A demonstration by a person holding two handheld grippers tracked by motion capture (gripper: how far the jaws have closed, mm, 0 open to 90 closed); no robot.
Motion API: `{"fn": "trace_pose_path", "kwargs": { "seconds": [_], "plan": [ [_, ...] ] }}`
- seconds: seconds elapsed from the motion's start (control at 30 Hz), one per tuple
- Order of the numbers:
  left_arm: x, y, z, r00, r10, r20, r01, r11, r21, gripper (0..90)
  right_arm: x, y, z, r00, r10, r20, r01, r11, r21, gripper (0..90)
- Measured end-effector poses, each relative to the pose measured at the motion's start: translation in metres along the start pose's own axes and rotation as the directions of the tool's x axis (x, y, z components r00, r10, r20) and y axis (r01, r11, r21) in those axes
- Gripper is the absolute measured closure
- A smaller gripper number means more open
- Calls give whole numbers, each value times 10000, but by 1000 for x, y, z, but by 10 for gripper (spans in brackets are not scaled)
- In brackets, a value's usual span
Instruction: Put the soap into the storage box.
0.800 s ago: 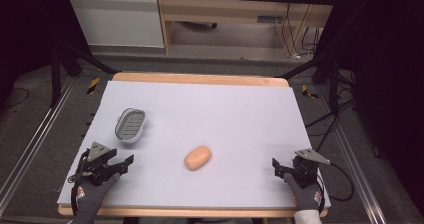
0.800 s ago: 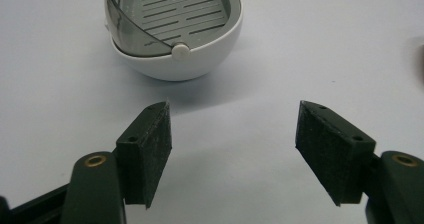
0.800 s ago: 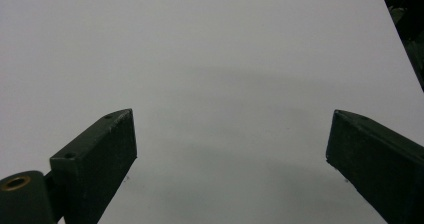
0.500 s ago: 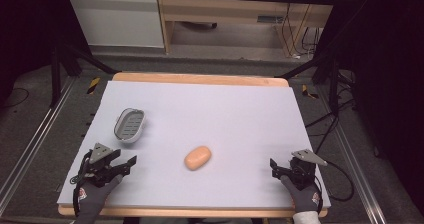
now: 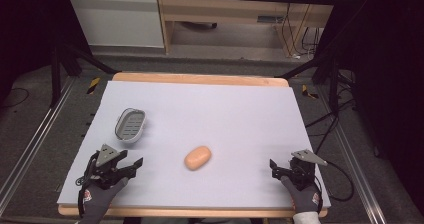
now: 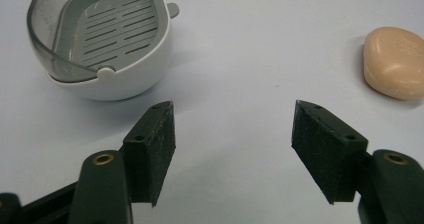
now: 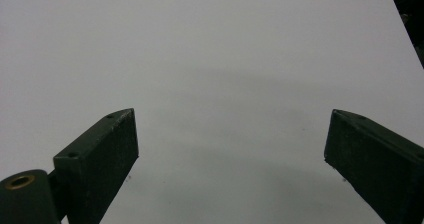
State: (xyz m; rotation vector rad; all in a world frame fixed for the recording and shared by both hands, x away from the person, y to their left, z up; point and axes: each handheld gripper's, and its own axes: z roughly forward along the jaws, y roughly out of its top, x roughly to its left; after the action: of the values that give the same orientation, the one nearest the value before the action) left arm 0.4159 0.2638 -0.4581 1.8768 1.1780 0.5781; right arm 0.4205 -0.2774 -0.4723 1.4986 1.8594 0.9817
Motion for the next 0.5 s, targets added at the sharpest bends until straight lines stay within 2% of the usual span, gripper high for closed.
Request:
{"fn": "trace_pose_path", "kwargs": {
  "seconds": [0.5],
  "plan": [
    [-12,7,1,9996,119,237,-115,9998,-172,302,1,1,-1,10000,-89,39,90,9998,-174,71]
  ]
}}
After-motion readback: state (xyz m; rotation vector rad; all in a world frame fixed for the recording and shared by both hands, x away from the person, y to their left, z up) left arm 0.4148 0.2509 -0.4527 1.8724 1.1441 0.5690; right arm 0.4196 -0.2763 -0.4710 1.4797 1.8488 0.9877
